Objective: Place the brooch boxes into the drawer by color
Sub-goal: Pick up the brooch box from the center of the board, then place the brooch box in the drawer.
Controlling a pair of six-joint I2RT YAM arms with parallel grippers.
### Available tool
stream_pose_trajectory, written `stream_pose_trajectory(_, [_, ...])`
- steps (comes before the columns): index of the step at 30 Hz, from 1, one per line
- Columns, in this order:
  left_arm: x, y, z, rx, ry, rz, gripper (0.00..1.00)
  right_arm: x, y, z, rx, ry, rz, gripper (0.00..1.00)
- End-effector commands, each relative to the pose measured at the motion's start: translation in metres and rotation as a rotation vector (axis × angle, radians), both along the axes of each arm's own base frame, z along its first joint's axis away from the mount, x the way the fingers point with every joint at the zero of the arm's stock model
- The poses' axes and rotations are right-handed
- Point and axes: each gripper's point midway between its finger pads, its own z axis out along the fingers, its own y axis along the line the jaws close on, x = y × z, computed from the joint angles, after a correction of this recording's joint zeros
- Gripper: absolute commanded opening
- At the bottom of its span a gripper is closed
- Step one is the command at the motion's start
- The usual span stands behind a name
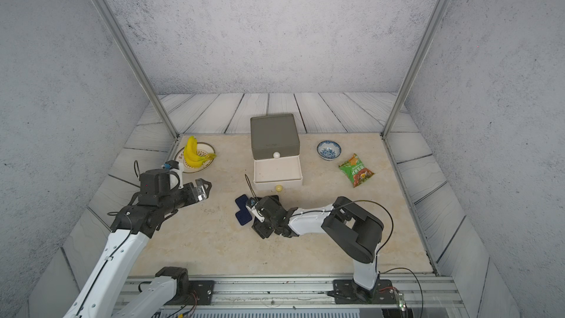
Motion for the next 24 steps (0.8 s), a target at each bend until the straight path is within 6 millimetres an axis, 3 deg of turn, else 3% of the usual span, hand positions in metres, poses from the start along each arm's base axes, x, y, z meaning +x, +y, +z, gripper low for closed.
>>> stream_pose_trajectory(1, [-0.001, 0.004, 0.006, 0.008, -0.025, 0.008, 0.98, -0.004, -0.004, 0.008, 0.002, 0.014, 0.004, 0.58])
stream_pose_trajectory(6, [-0.003, 0.004, 0.013, 0.004, -0.036, 0.011, 0.98, -0.005, -0.003, 0.045, 0.051, -0.022, 0.026, 0.57])
stream_pose_trajectory(13, [-0.004, 0.001, 0.020, -0.015, -0.053, 0.003, 0.98, 0.002, -0.007, 0.139, 0.143, -0.156, 0.022, 0.57])
stream_pose_trajectory(16, [-0.003, 0.000, 0.023, -0.024, -0.057, -0.002, 0.98, 0.020, -0.015, 0.172, 0.169, -0.176, -0.035, 0.57])
stream_pose_trajectory(19, [-0.003, -0.001, 0.026, -0.026, -0.064, -0.004, 0.98, 0.046, -0.028, 0.192, 0.185, -0.148, -0.123, 0.55])
stream_pose_trajectory(24, [-0.004, -0.001, 0.028, -0.029, -0.068, -0.004, 0.98, 0.088, -0.037, 0.201, 0.199, -0.126, -0.231, 0.54])
